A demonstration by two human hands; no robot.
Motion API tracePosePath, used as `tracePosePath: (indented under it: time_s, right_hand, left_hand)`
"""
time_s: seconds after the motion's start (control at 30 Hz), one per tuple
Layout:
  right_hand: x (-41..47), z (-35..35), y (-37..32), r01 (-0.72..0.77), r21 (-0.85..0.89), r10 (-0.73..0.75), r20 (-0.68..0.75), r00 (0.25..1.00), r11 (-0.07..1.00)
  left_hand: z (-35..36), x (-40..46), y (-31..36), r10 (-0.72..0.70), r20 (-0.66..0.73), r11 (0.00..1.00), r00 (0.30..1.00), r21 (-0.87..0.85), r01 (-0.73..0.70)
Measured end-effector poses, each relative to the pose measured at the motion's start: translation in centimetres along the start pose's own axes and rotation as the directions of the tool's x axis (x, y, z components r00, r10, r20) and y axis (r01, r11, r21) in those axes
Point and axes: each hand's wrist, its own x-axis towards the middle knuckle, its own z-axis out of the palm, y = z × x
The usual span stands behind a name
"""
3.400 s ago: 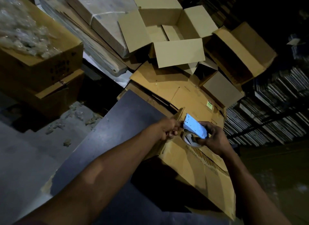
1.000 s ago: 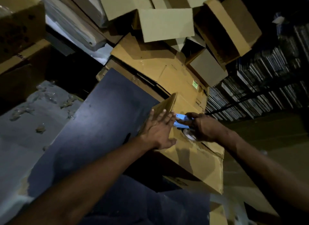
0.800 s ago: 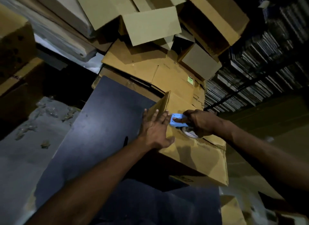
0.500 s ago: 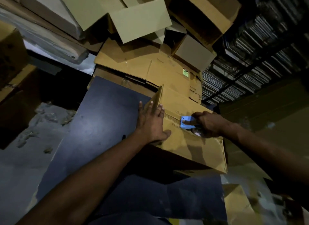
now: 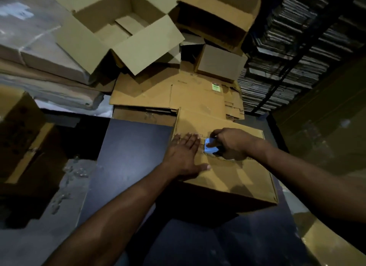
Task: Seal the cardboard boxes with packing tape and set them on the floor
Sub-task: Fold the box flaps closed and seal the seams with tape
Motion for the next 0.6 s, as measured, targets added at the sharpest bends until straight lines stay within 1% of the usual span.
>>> tracePosePath:
  time_s: [0.07, 0.1, 0.17, 0.3, 0.4, 0.53, 0.6]
  right_hand:
    - [0.3, -0.3, 0.1, -0.064, -0.001, 0.064, 0.011, 0.998, 0.998]
    - [0.3, -0.4, 0.5, -0.086, -0.019, 0.087, 0.043, 0.995, 0.996]
    - [-0.6, -0.6, 1.5, -0.067, -0.048, 0.073, 0.125, 0.99, 0.997]
    - [-2.8, -0.3, 2.5, -0.122, -0.034, 0.126, 0.159, 0.979, 0.992]
    - [-4.2, 0.8, 3.7, -0.117, -0.075, 0.13, 0.202, 0.971, 0.99]
    - [-5.7, 2.9, 7.0, -0.106, -0.008, 0.103, 0.311, 0.945, 0.994]
    - [-5.8, 4.0, 8.0, -0.088, -0.011, 0.087, 0.286, 0.954, 0.996]
  left_hand:
    - [-0.1, -0.1, -0.3, -0.002, -0.014, 1.0, 1.0, -0.004, 0.002]
    - [-0.2, -0.1, -0.3, -0.002, -0.022, 1.0, 1.0, 0.0, 0.002]
    - [-0.1, -0.2, 0.0, -0.004, -0.035, 1.0, 0.999, -0.006, 0.003]
    - [-0.3, -0.4, 0.3, -0.013, -0.03, 1.0, 0.999, 0.007, 0.013]
    - [-0.3, 0.0, 0.3, -0.02, 0.024, 0.998, 1.0, 0.057, 0.018]
    - [-0.5, 0.3, 0.2, -0.021, 0.072, 0.997, 0.997, 0.079, 0.016]
    - [-0.5, 0.2, 0.3, -0.02, 0.065, 0.996, 0.998, 0.085, 0.014]
